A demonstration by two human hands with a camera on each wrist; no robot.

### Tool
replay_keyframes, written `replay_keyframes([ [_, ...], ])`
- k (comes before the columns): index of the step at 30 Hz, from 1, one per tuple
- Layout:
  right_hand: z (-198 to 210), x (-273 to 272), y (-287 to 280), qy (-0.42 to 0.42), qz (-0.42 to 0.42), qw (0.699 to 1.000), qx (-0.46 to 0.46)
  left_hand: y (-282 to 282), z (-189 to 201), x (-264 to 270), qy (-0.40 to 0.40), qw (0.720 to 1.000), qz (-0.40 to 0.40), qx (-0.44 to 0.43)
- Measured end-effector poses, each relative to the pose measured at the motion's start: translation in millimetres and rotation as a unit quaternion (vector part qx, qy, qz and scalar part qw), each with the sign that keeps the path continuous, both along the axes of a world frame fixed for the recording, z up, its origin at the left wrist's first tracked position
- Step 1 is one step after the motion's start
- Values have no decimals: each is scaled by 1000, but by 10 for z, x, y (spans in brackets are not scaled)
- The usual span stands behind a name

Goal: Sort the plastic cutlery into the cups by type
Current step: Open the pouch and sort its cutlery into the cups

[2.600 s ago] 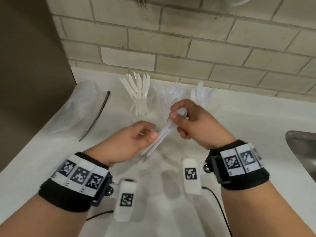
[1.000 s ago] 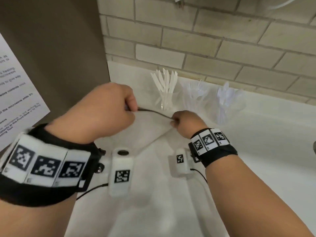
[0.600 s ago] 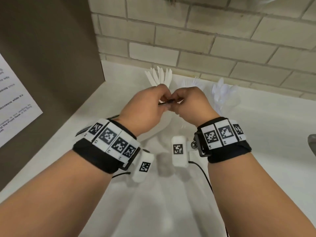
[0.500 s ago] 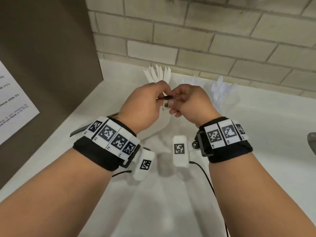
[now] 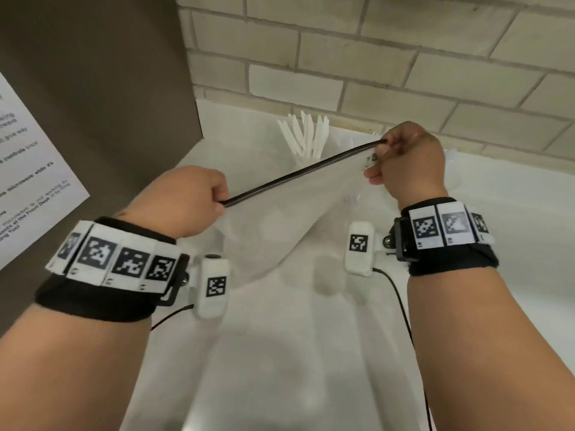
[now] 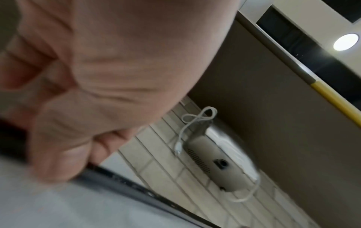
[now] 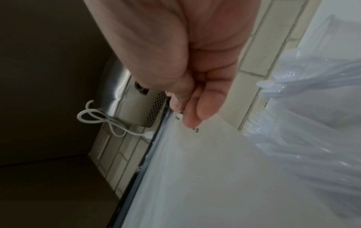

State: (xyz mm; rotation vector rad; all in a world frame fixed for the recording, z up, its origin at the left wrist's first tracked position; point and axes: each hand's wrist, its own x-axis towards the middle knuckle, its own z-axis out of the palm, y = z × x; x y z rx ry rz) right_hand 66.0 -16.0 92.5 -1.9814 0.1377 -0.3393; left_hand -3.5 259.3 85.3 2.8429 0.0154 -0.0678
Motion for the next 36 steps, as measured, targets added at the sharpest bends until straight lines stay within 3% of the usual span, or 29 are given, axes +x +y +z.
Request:
replay_keyframes([
  [2, -24, 42, 6, -1, -13, 1000, -6, 117, 5, -45, 96, 994, -10, 49],
  [4, -91, 42, 105, -7, 7, 1000, -9, 110, -9, -50, 128, 989, -45, 53],
  [7, -182, 21, 325, -26, 78, 996, 35, -83, -70, 3, 37, 992, -76, -92],
  [10, -222, -40, 523, -25, 134, 986, 96, -302, -186, 96, 5, 985, -62, -163],
  [13, -203, -131, 615, -37, 76, 996, -30, -369, -334, 153, -17, 962, 11, -272],
  [15, -178, -212, 712, -9, 66, 989, -134, -388, -384, 153, -37, 930, 61, -361],
  [17, -185, -304, 826, 111, 146, 968, -173, -439, -384, 110, -16, 886, 80, -457],
  [20, -292, -345, 923, 220, 232, 947, -11, -480, -377, 45, 51, 818, 99, -564],
  [23, -304, -296, 936, 211, 203, 939, 183, -392, -409, 77, 29, 788, 177, -589],
  [25, -269, -246, 928, 207, 169, 913, 307, -331, -416, 120, 2, 770, 219, -599],
  [27, -247, -224, 911, 208, 162, 896, 358, -316, -355, 164, 0, 723, 231, -651],
  [29, -276, -192, 880, 205, 179, 914, 302, -298, -268, 187, 27, 641, 229, -733],
  [30, -295, -176, 860, 199, 192, 933, 231, -289, -221, 188, 42, 605, 219, -764],
  [31, -307, -165, 839, 183, 201, 951, 147, -263, -188, 187, 51, 601, 200, -772],
  [32, -303, -150, 824, 160, 202, 962, 87, -243, -167, 188, 61, 628, 184, -754],
  [33, -303, -117, 797, 139, 196, 968, 71, -229, -172, 188, 68, 692, 173, -697],
  [35, -259, -61, 743, 122, 210, 963, 121, -191, -262, 221, 58, 844, 161, -507],
  [36, -236, -42, 733, 129, 227, 952, 161, -173, -303, 234, 38, 885, 173, -431],
])
